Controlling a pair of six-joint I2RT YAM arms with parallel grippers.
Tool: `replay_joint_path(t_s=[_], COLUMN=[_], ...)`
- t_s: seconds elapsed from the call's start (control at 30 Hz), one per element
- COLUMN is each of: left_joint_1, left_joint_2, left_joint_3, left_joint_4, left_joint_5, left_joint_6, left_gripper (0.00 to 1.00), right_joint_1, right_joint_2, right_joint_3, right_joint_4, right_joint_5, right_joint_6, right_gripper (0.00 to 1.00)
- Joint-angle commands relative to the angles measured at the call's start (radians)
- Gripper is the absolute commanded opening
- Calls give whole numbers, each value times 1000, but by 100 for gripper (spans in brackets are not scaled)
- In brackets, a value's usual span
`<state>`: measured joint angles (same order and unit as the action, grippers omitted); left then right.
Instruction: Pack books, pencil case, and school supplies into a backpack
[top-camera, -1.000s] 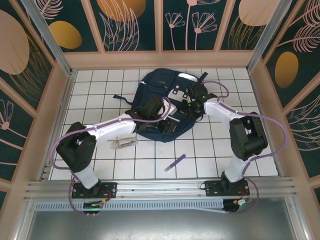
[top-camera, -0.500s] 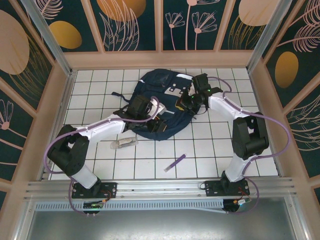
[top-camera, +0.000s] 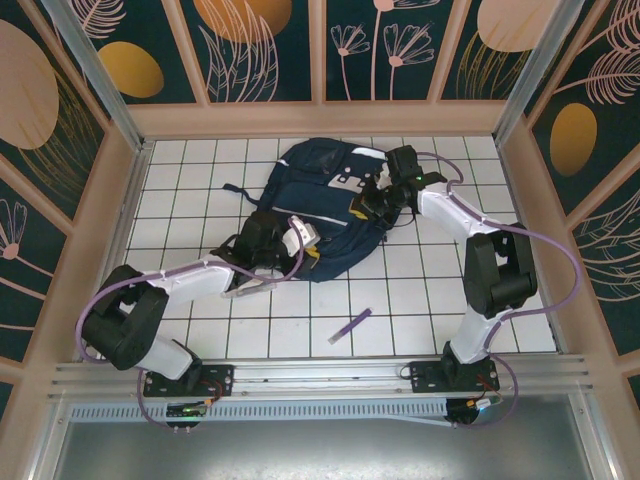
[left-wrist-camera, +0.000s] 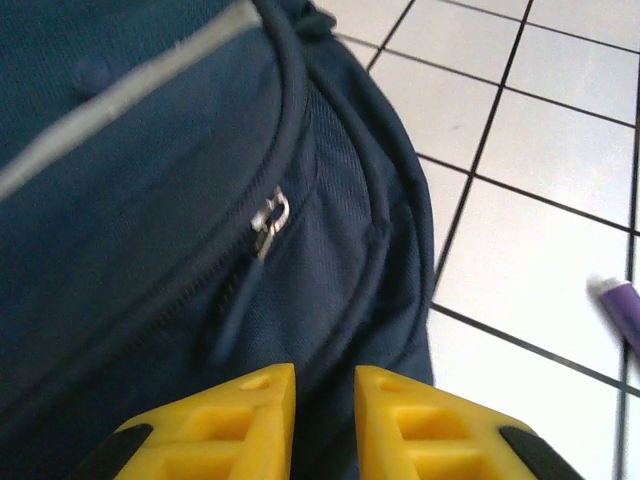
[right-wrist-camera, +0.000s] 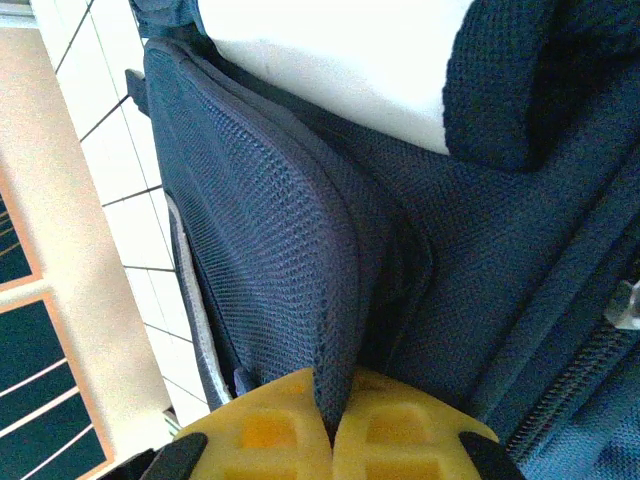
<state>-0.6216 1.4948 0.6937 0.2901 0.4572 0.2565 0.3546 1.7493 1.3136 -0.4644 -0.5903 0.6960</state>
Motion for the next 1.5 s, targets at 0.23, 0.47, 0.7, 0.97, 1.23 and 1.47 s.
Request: replay_joint_path(t_s=[0.23,0.47,0.7,0.97,1.23,1.47], left_joint_1=[6,6,5,5,3,2], left_joint_2=[-69,-21,34,81,141,141], left_joint_3=[-84,-69,-43,7,63,63], left_joint_4=[210,232,213,213,175,179], left_joint_5=[-113,-127,-36,-116,-70,-86], left_joint_6=[172,143,130,136,171,172], left_gripper=[22,21,23,26,26,1], right_joint_1=[7,9,13,29,50,43], right_joint_2=[-57,-61,-64,-65,-65,-80], right_joint_3=[10,5,7,26,38,39], right_joint_4=[44,50,68,59,67,82], right_joint_5=[-112,-121,-127,-134,-144,-128], right_joint_6=[-5,-6,10,4,13,22], right_gripper=[0,0,0,0,0,0])
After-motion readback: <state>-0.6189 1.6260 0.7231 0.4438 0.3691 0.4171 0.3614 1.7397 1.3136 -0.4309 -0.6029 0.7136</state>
